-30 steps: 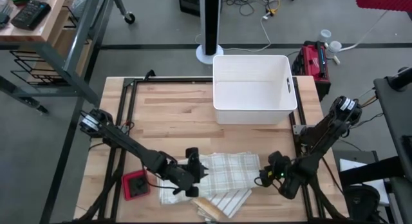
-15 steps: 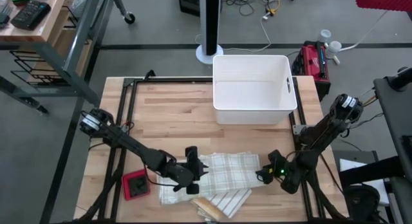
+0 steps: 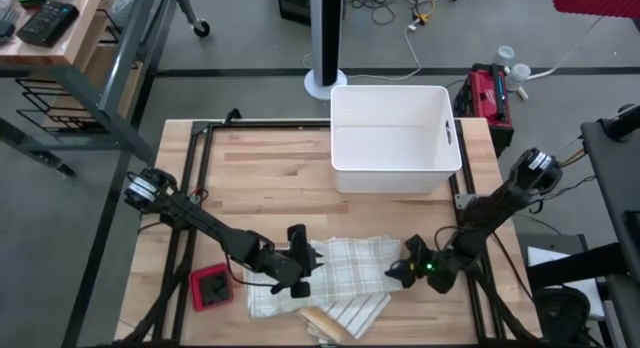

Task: Fold towel
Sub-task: Fold the light brown kitchen towel

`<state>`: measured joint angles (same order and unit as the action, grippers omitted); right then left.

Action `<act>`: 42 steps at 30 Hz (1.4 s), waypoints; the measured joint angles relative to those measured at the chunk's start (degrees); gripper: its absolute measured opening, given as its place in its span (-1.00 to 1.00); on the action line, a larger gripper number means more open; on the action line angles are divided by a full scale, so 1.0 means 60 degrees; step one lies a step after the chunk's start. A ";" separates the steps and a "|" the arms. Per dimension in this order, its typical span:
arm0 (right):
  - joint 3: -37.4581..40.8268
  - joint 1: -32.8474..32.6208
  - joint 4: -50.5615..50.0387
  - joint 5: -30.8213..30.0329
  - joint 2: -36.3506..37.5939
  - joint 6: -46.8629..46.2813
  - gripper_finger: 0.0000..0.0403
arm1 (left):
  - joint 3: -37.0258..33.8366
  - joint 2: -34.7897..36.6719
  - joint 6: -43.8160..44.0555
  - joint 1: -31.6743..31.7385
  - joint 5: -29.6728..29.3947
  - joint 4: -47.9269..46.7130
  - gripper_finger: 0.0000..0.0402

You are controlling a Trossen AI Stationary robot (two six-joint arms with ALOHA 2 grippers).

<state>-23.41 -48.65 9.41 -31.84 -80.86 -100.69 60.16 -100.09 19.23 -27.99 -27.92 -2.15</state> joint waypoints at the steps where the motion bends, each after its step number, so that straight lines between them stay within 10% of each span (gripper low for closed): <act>1: 0.0005 0.0176 0.0133 0.0113 -0.0061 0.0147 0.37 | 0.0000 0.0000 0.0031 0.0000 0.0002 0.0014 -0.61; 11: -0.0365 0.0862 0.1842 0.0306 -0.0152 0.2150 0.19 | -0.0051 0.0000 0.0239 -0.0004 0.0007 0.0005 -0.60; 22: -0.2391 0.0988 -0.0105 -0.0050 -0.0149 0.3869 -0.94 | -0.0051 0.0000 0.0503 -0.0015 0.0007 0.0129 -0.61; 32: -0.5424 0.1061 -0.7869 0.0133 -0.0149 0.2433 -0.96 | -0.0051 0.0000 0.0713 -0.0076 0.0022 0.0135 -0.62; 42: -0.5552 0.0963 -0.8703 0.0848 -0.0141 0.2181 -0.79 | -0.0051 0.0000 0.0709 -0.0076 0.0025 0.0135 -0.62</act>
<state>-56.72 -42.87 -42.80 -26.75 -81.71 -87.60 59.86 -100.09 23.49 -28.45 -27.77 -1.34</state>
